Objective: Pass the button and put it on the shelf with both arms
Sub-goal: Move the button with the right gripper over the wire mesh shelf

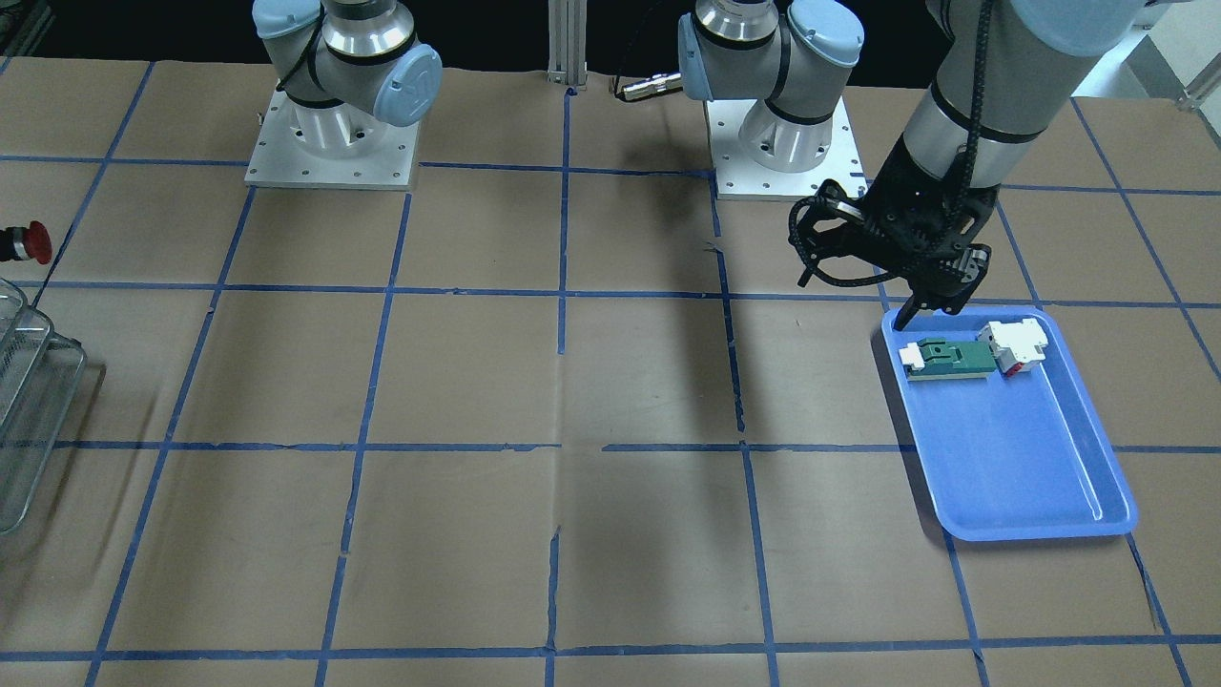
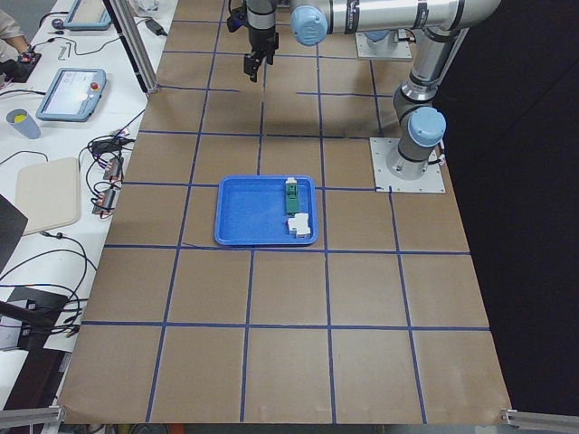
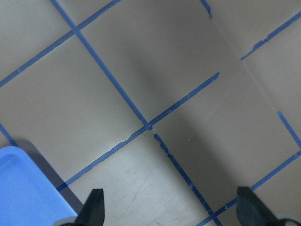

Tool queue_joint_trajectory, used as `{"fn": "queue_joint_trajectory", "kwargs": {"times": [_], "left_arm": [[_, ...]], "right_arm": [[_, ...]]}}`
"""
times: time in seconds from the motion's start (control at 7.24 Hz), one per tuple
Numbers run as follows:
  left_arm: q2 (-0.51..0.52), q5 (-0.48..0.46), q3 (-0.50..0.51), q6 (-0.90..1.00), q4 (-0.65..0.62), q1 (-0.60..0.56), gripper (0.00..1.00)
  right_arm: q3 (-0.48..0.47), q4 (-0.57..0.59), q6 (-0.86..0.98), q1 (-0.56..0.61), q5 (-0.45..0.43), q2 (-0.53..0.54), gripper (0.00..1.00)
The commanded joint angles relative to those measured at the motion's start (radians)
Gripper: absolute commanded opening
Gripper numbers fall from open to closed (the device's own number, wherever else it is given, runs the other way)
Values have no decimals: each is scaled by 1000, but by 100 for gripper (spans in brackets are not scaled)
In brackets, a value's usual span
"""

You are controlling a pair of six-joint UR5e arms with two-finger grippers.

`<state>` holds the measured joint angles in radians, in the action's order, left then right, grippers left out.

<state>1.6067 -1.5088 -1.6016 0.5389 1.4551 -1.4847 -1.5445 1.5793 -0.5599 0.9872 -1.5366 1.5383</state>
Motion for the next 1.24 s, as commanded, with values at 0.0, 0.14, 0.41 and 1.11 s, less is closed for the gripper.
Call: {"fn": "queue_joint_trajectory", "kwargs": {"times": [0.0,0.14,0.41,1.11], "left_arm": [[-17,-1,-18,-141,-22,8,100],[-4,-4,-32,-173,-22,-2,100],[-5,-10,-52,-386,-21,-28,100],[-25,-74,-35,-477,52,-35,100]], "right_arm": [[4,14,133,-109,1,-74,0],[4,81,159,-136,0,-119,0],[26,145,170,-148,0,-202,0],[119,139,236,-153,-40,-319,100]]}}
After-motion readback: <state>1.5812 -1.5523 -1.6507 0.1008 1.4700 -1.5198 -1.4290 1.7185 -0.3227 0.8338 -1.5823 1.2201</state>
